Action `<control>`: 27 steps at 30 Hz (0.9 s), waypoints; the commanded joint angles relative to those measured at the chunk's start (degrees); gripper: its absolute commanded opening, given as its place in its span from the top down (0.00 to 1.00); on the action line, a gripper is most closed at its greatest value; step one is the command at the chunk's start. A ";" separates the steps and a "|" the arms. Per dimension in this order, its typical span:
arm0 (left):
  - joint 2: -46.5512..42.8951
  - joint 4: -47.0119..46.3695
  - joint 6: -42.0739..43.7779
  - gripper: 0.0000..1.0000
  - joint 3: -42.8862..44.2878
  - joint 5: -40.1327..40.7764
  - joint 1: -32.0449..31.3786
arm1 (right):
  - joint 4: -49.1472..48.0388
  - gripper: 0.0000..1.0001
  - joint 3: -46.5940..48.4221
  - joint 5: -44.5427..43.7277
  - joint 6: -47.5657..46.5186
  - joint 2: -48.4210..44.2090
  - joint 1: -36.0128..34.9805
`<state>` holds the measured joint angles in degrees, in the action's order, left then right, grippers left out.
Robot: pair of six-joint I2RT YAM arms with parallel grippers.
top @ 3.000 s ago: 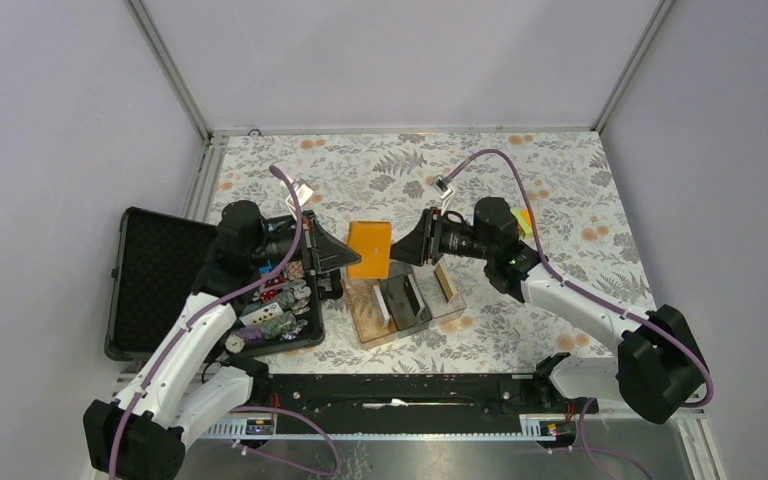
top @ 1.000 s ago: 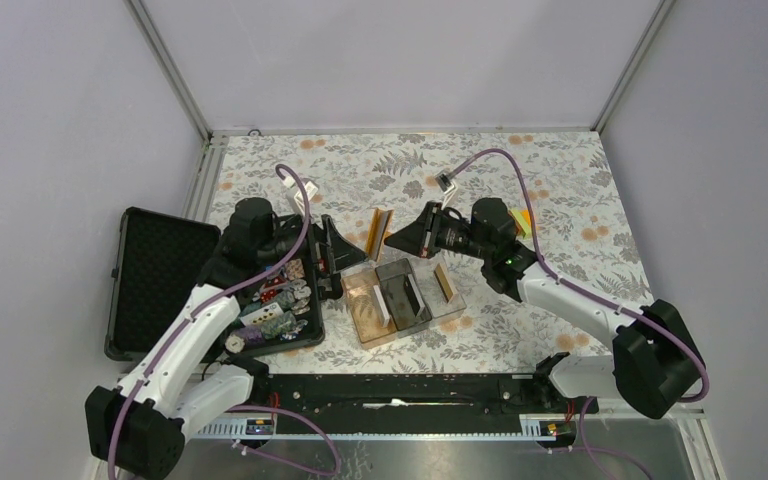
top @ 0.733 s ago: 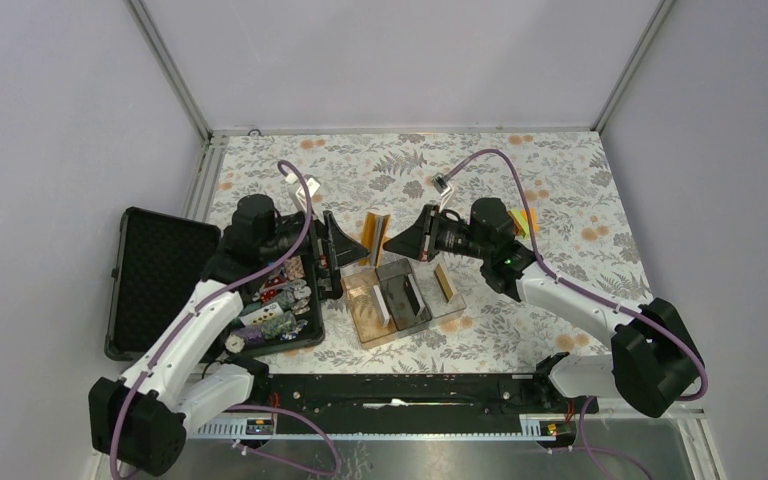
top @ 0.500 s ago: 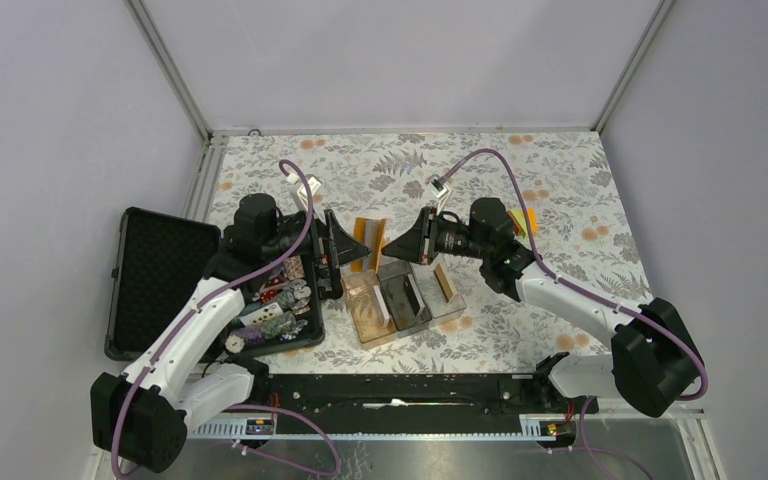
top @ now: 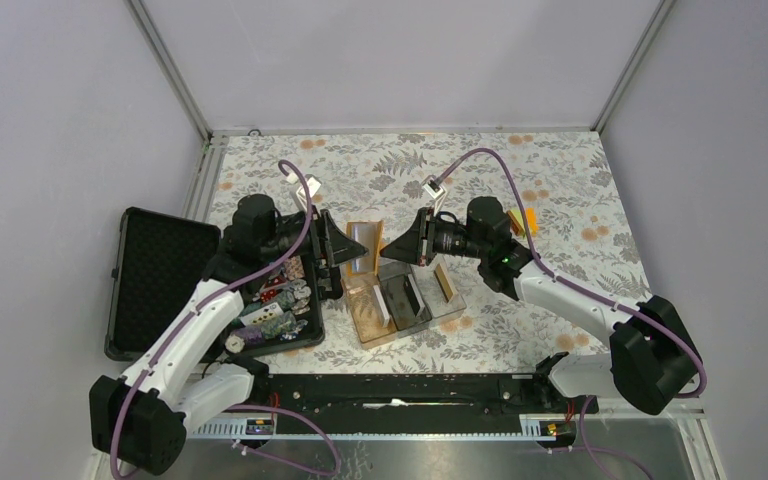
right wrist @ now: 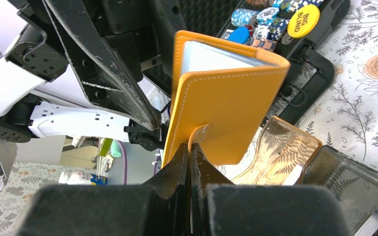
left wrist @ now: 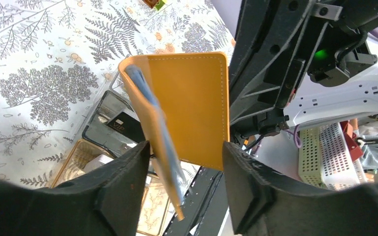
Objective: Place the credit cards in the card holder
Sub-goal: Open the card holder.
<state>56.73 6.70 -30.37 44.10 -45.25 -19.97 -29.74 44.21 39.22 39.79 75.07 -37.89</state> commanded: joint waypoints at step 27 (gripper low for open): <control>-1.36 -3.30 0.03 1.00 -0.72 -0.95 -0.29 | 0.87 1.00 1.97 -2.07 -2.12 -1.49 -0.45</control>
<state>55.68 5.32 -31.35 42.96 -47.24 -19.97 -28.47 44.21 38.22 38.81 75.07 -37.89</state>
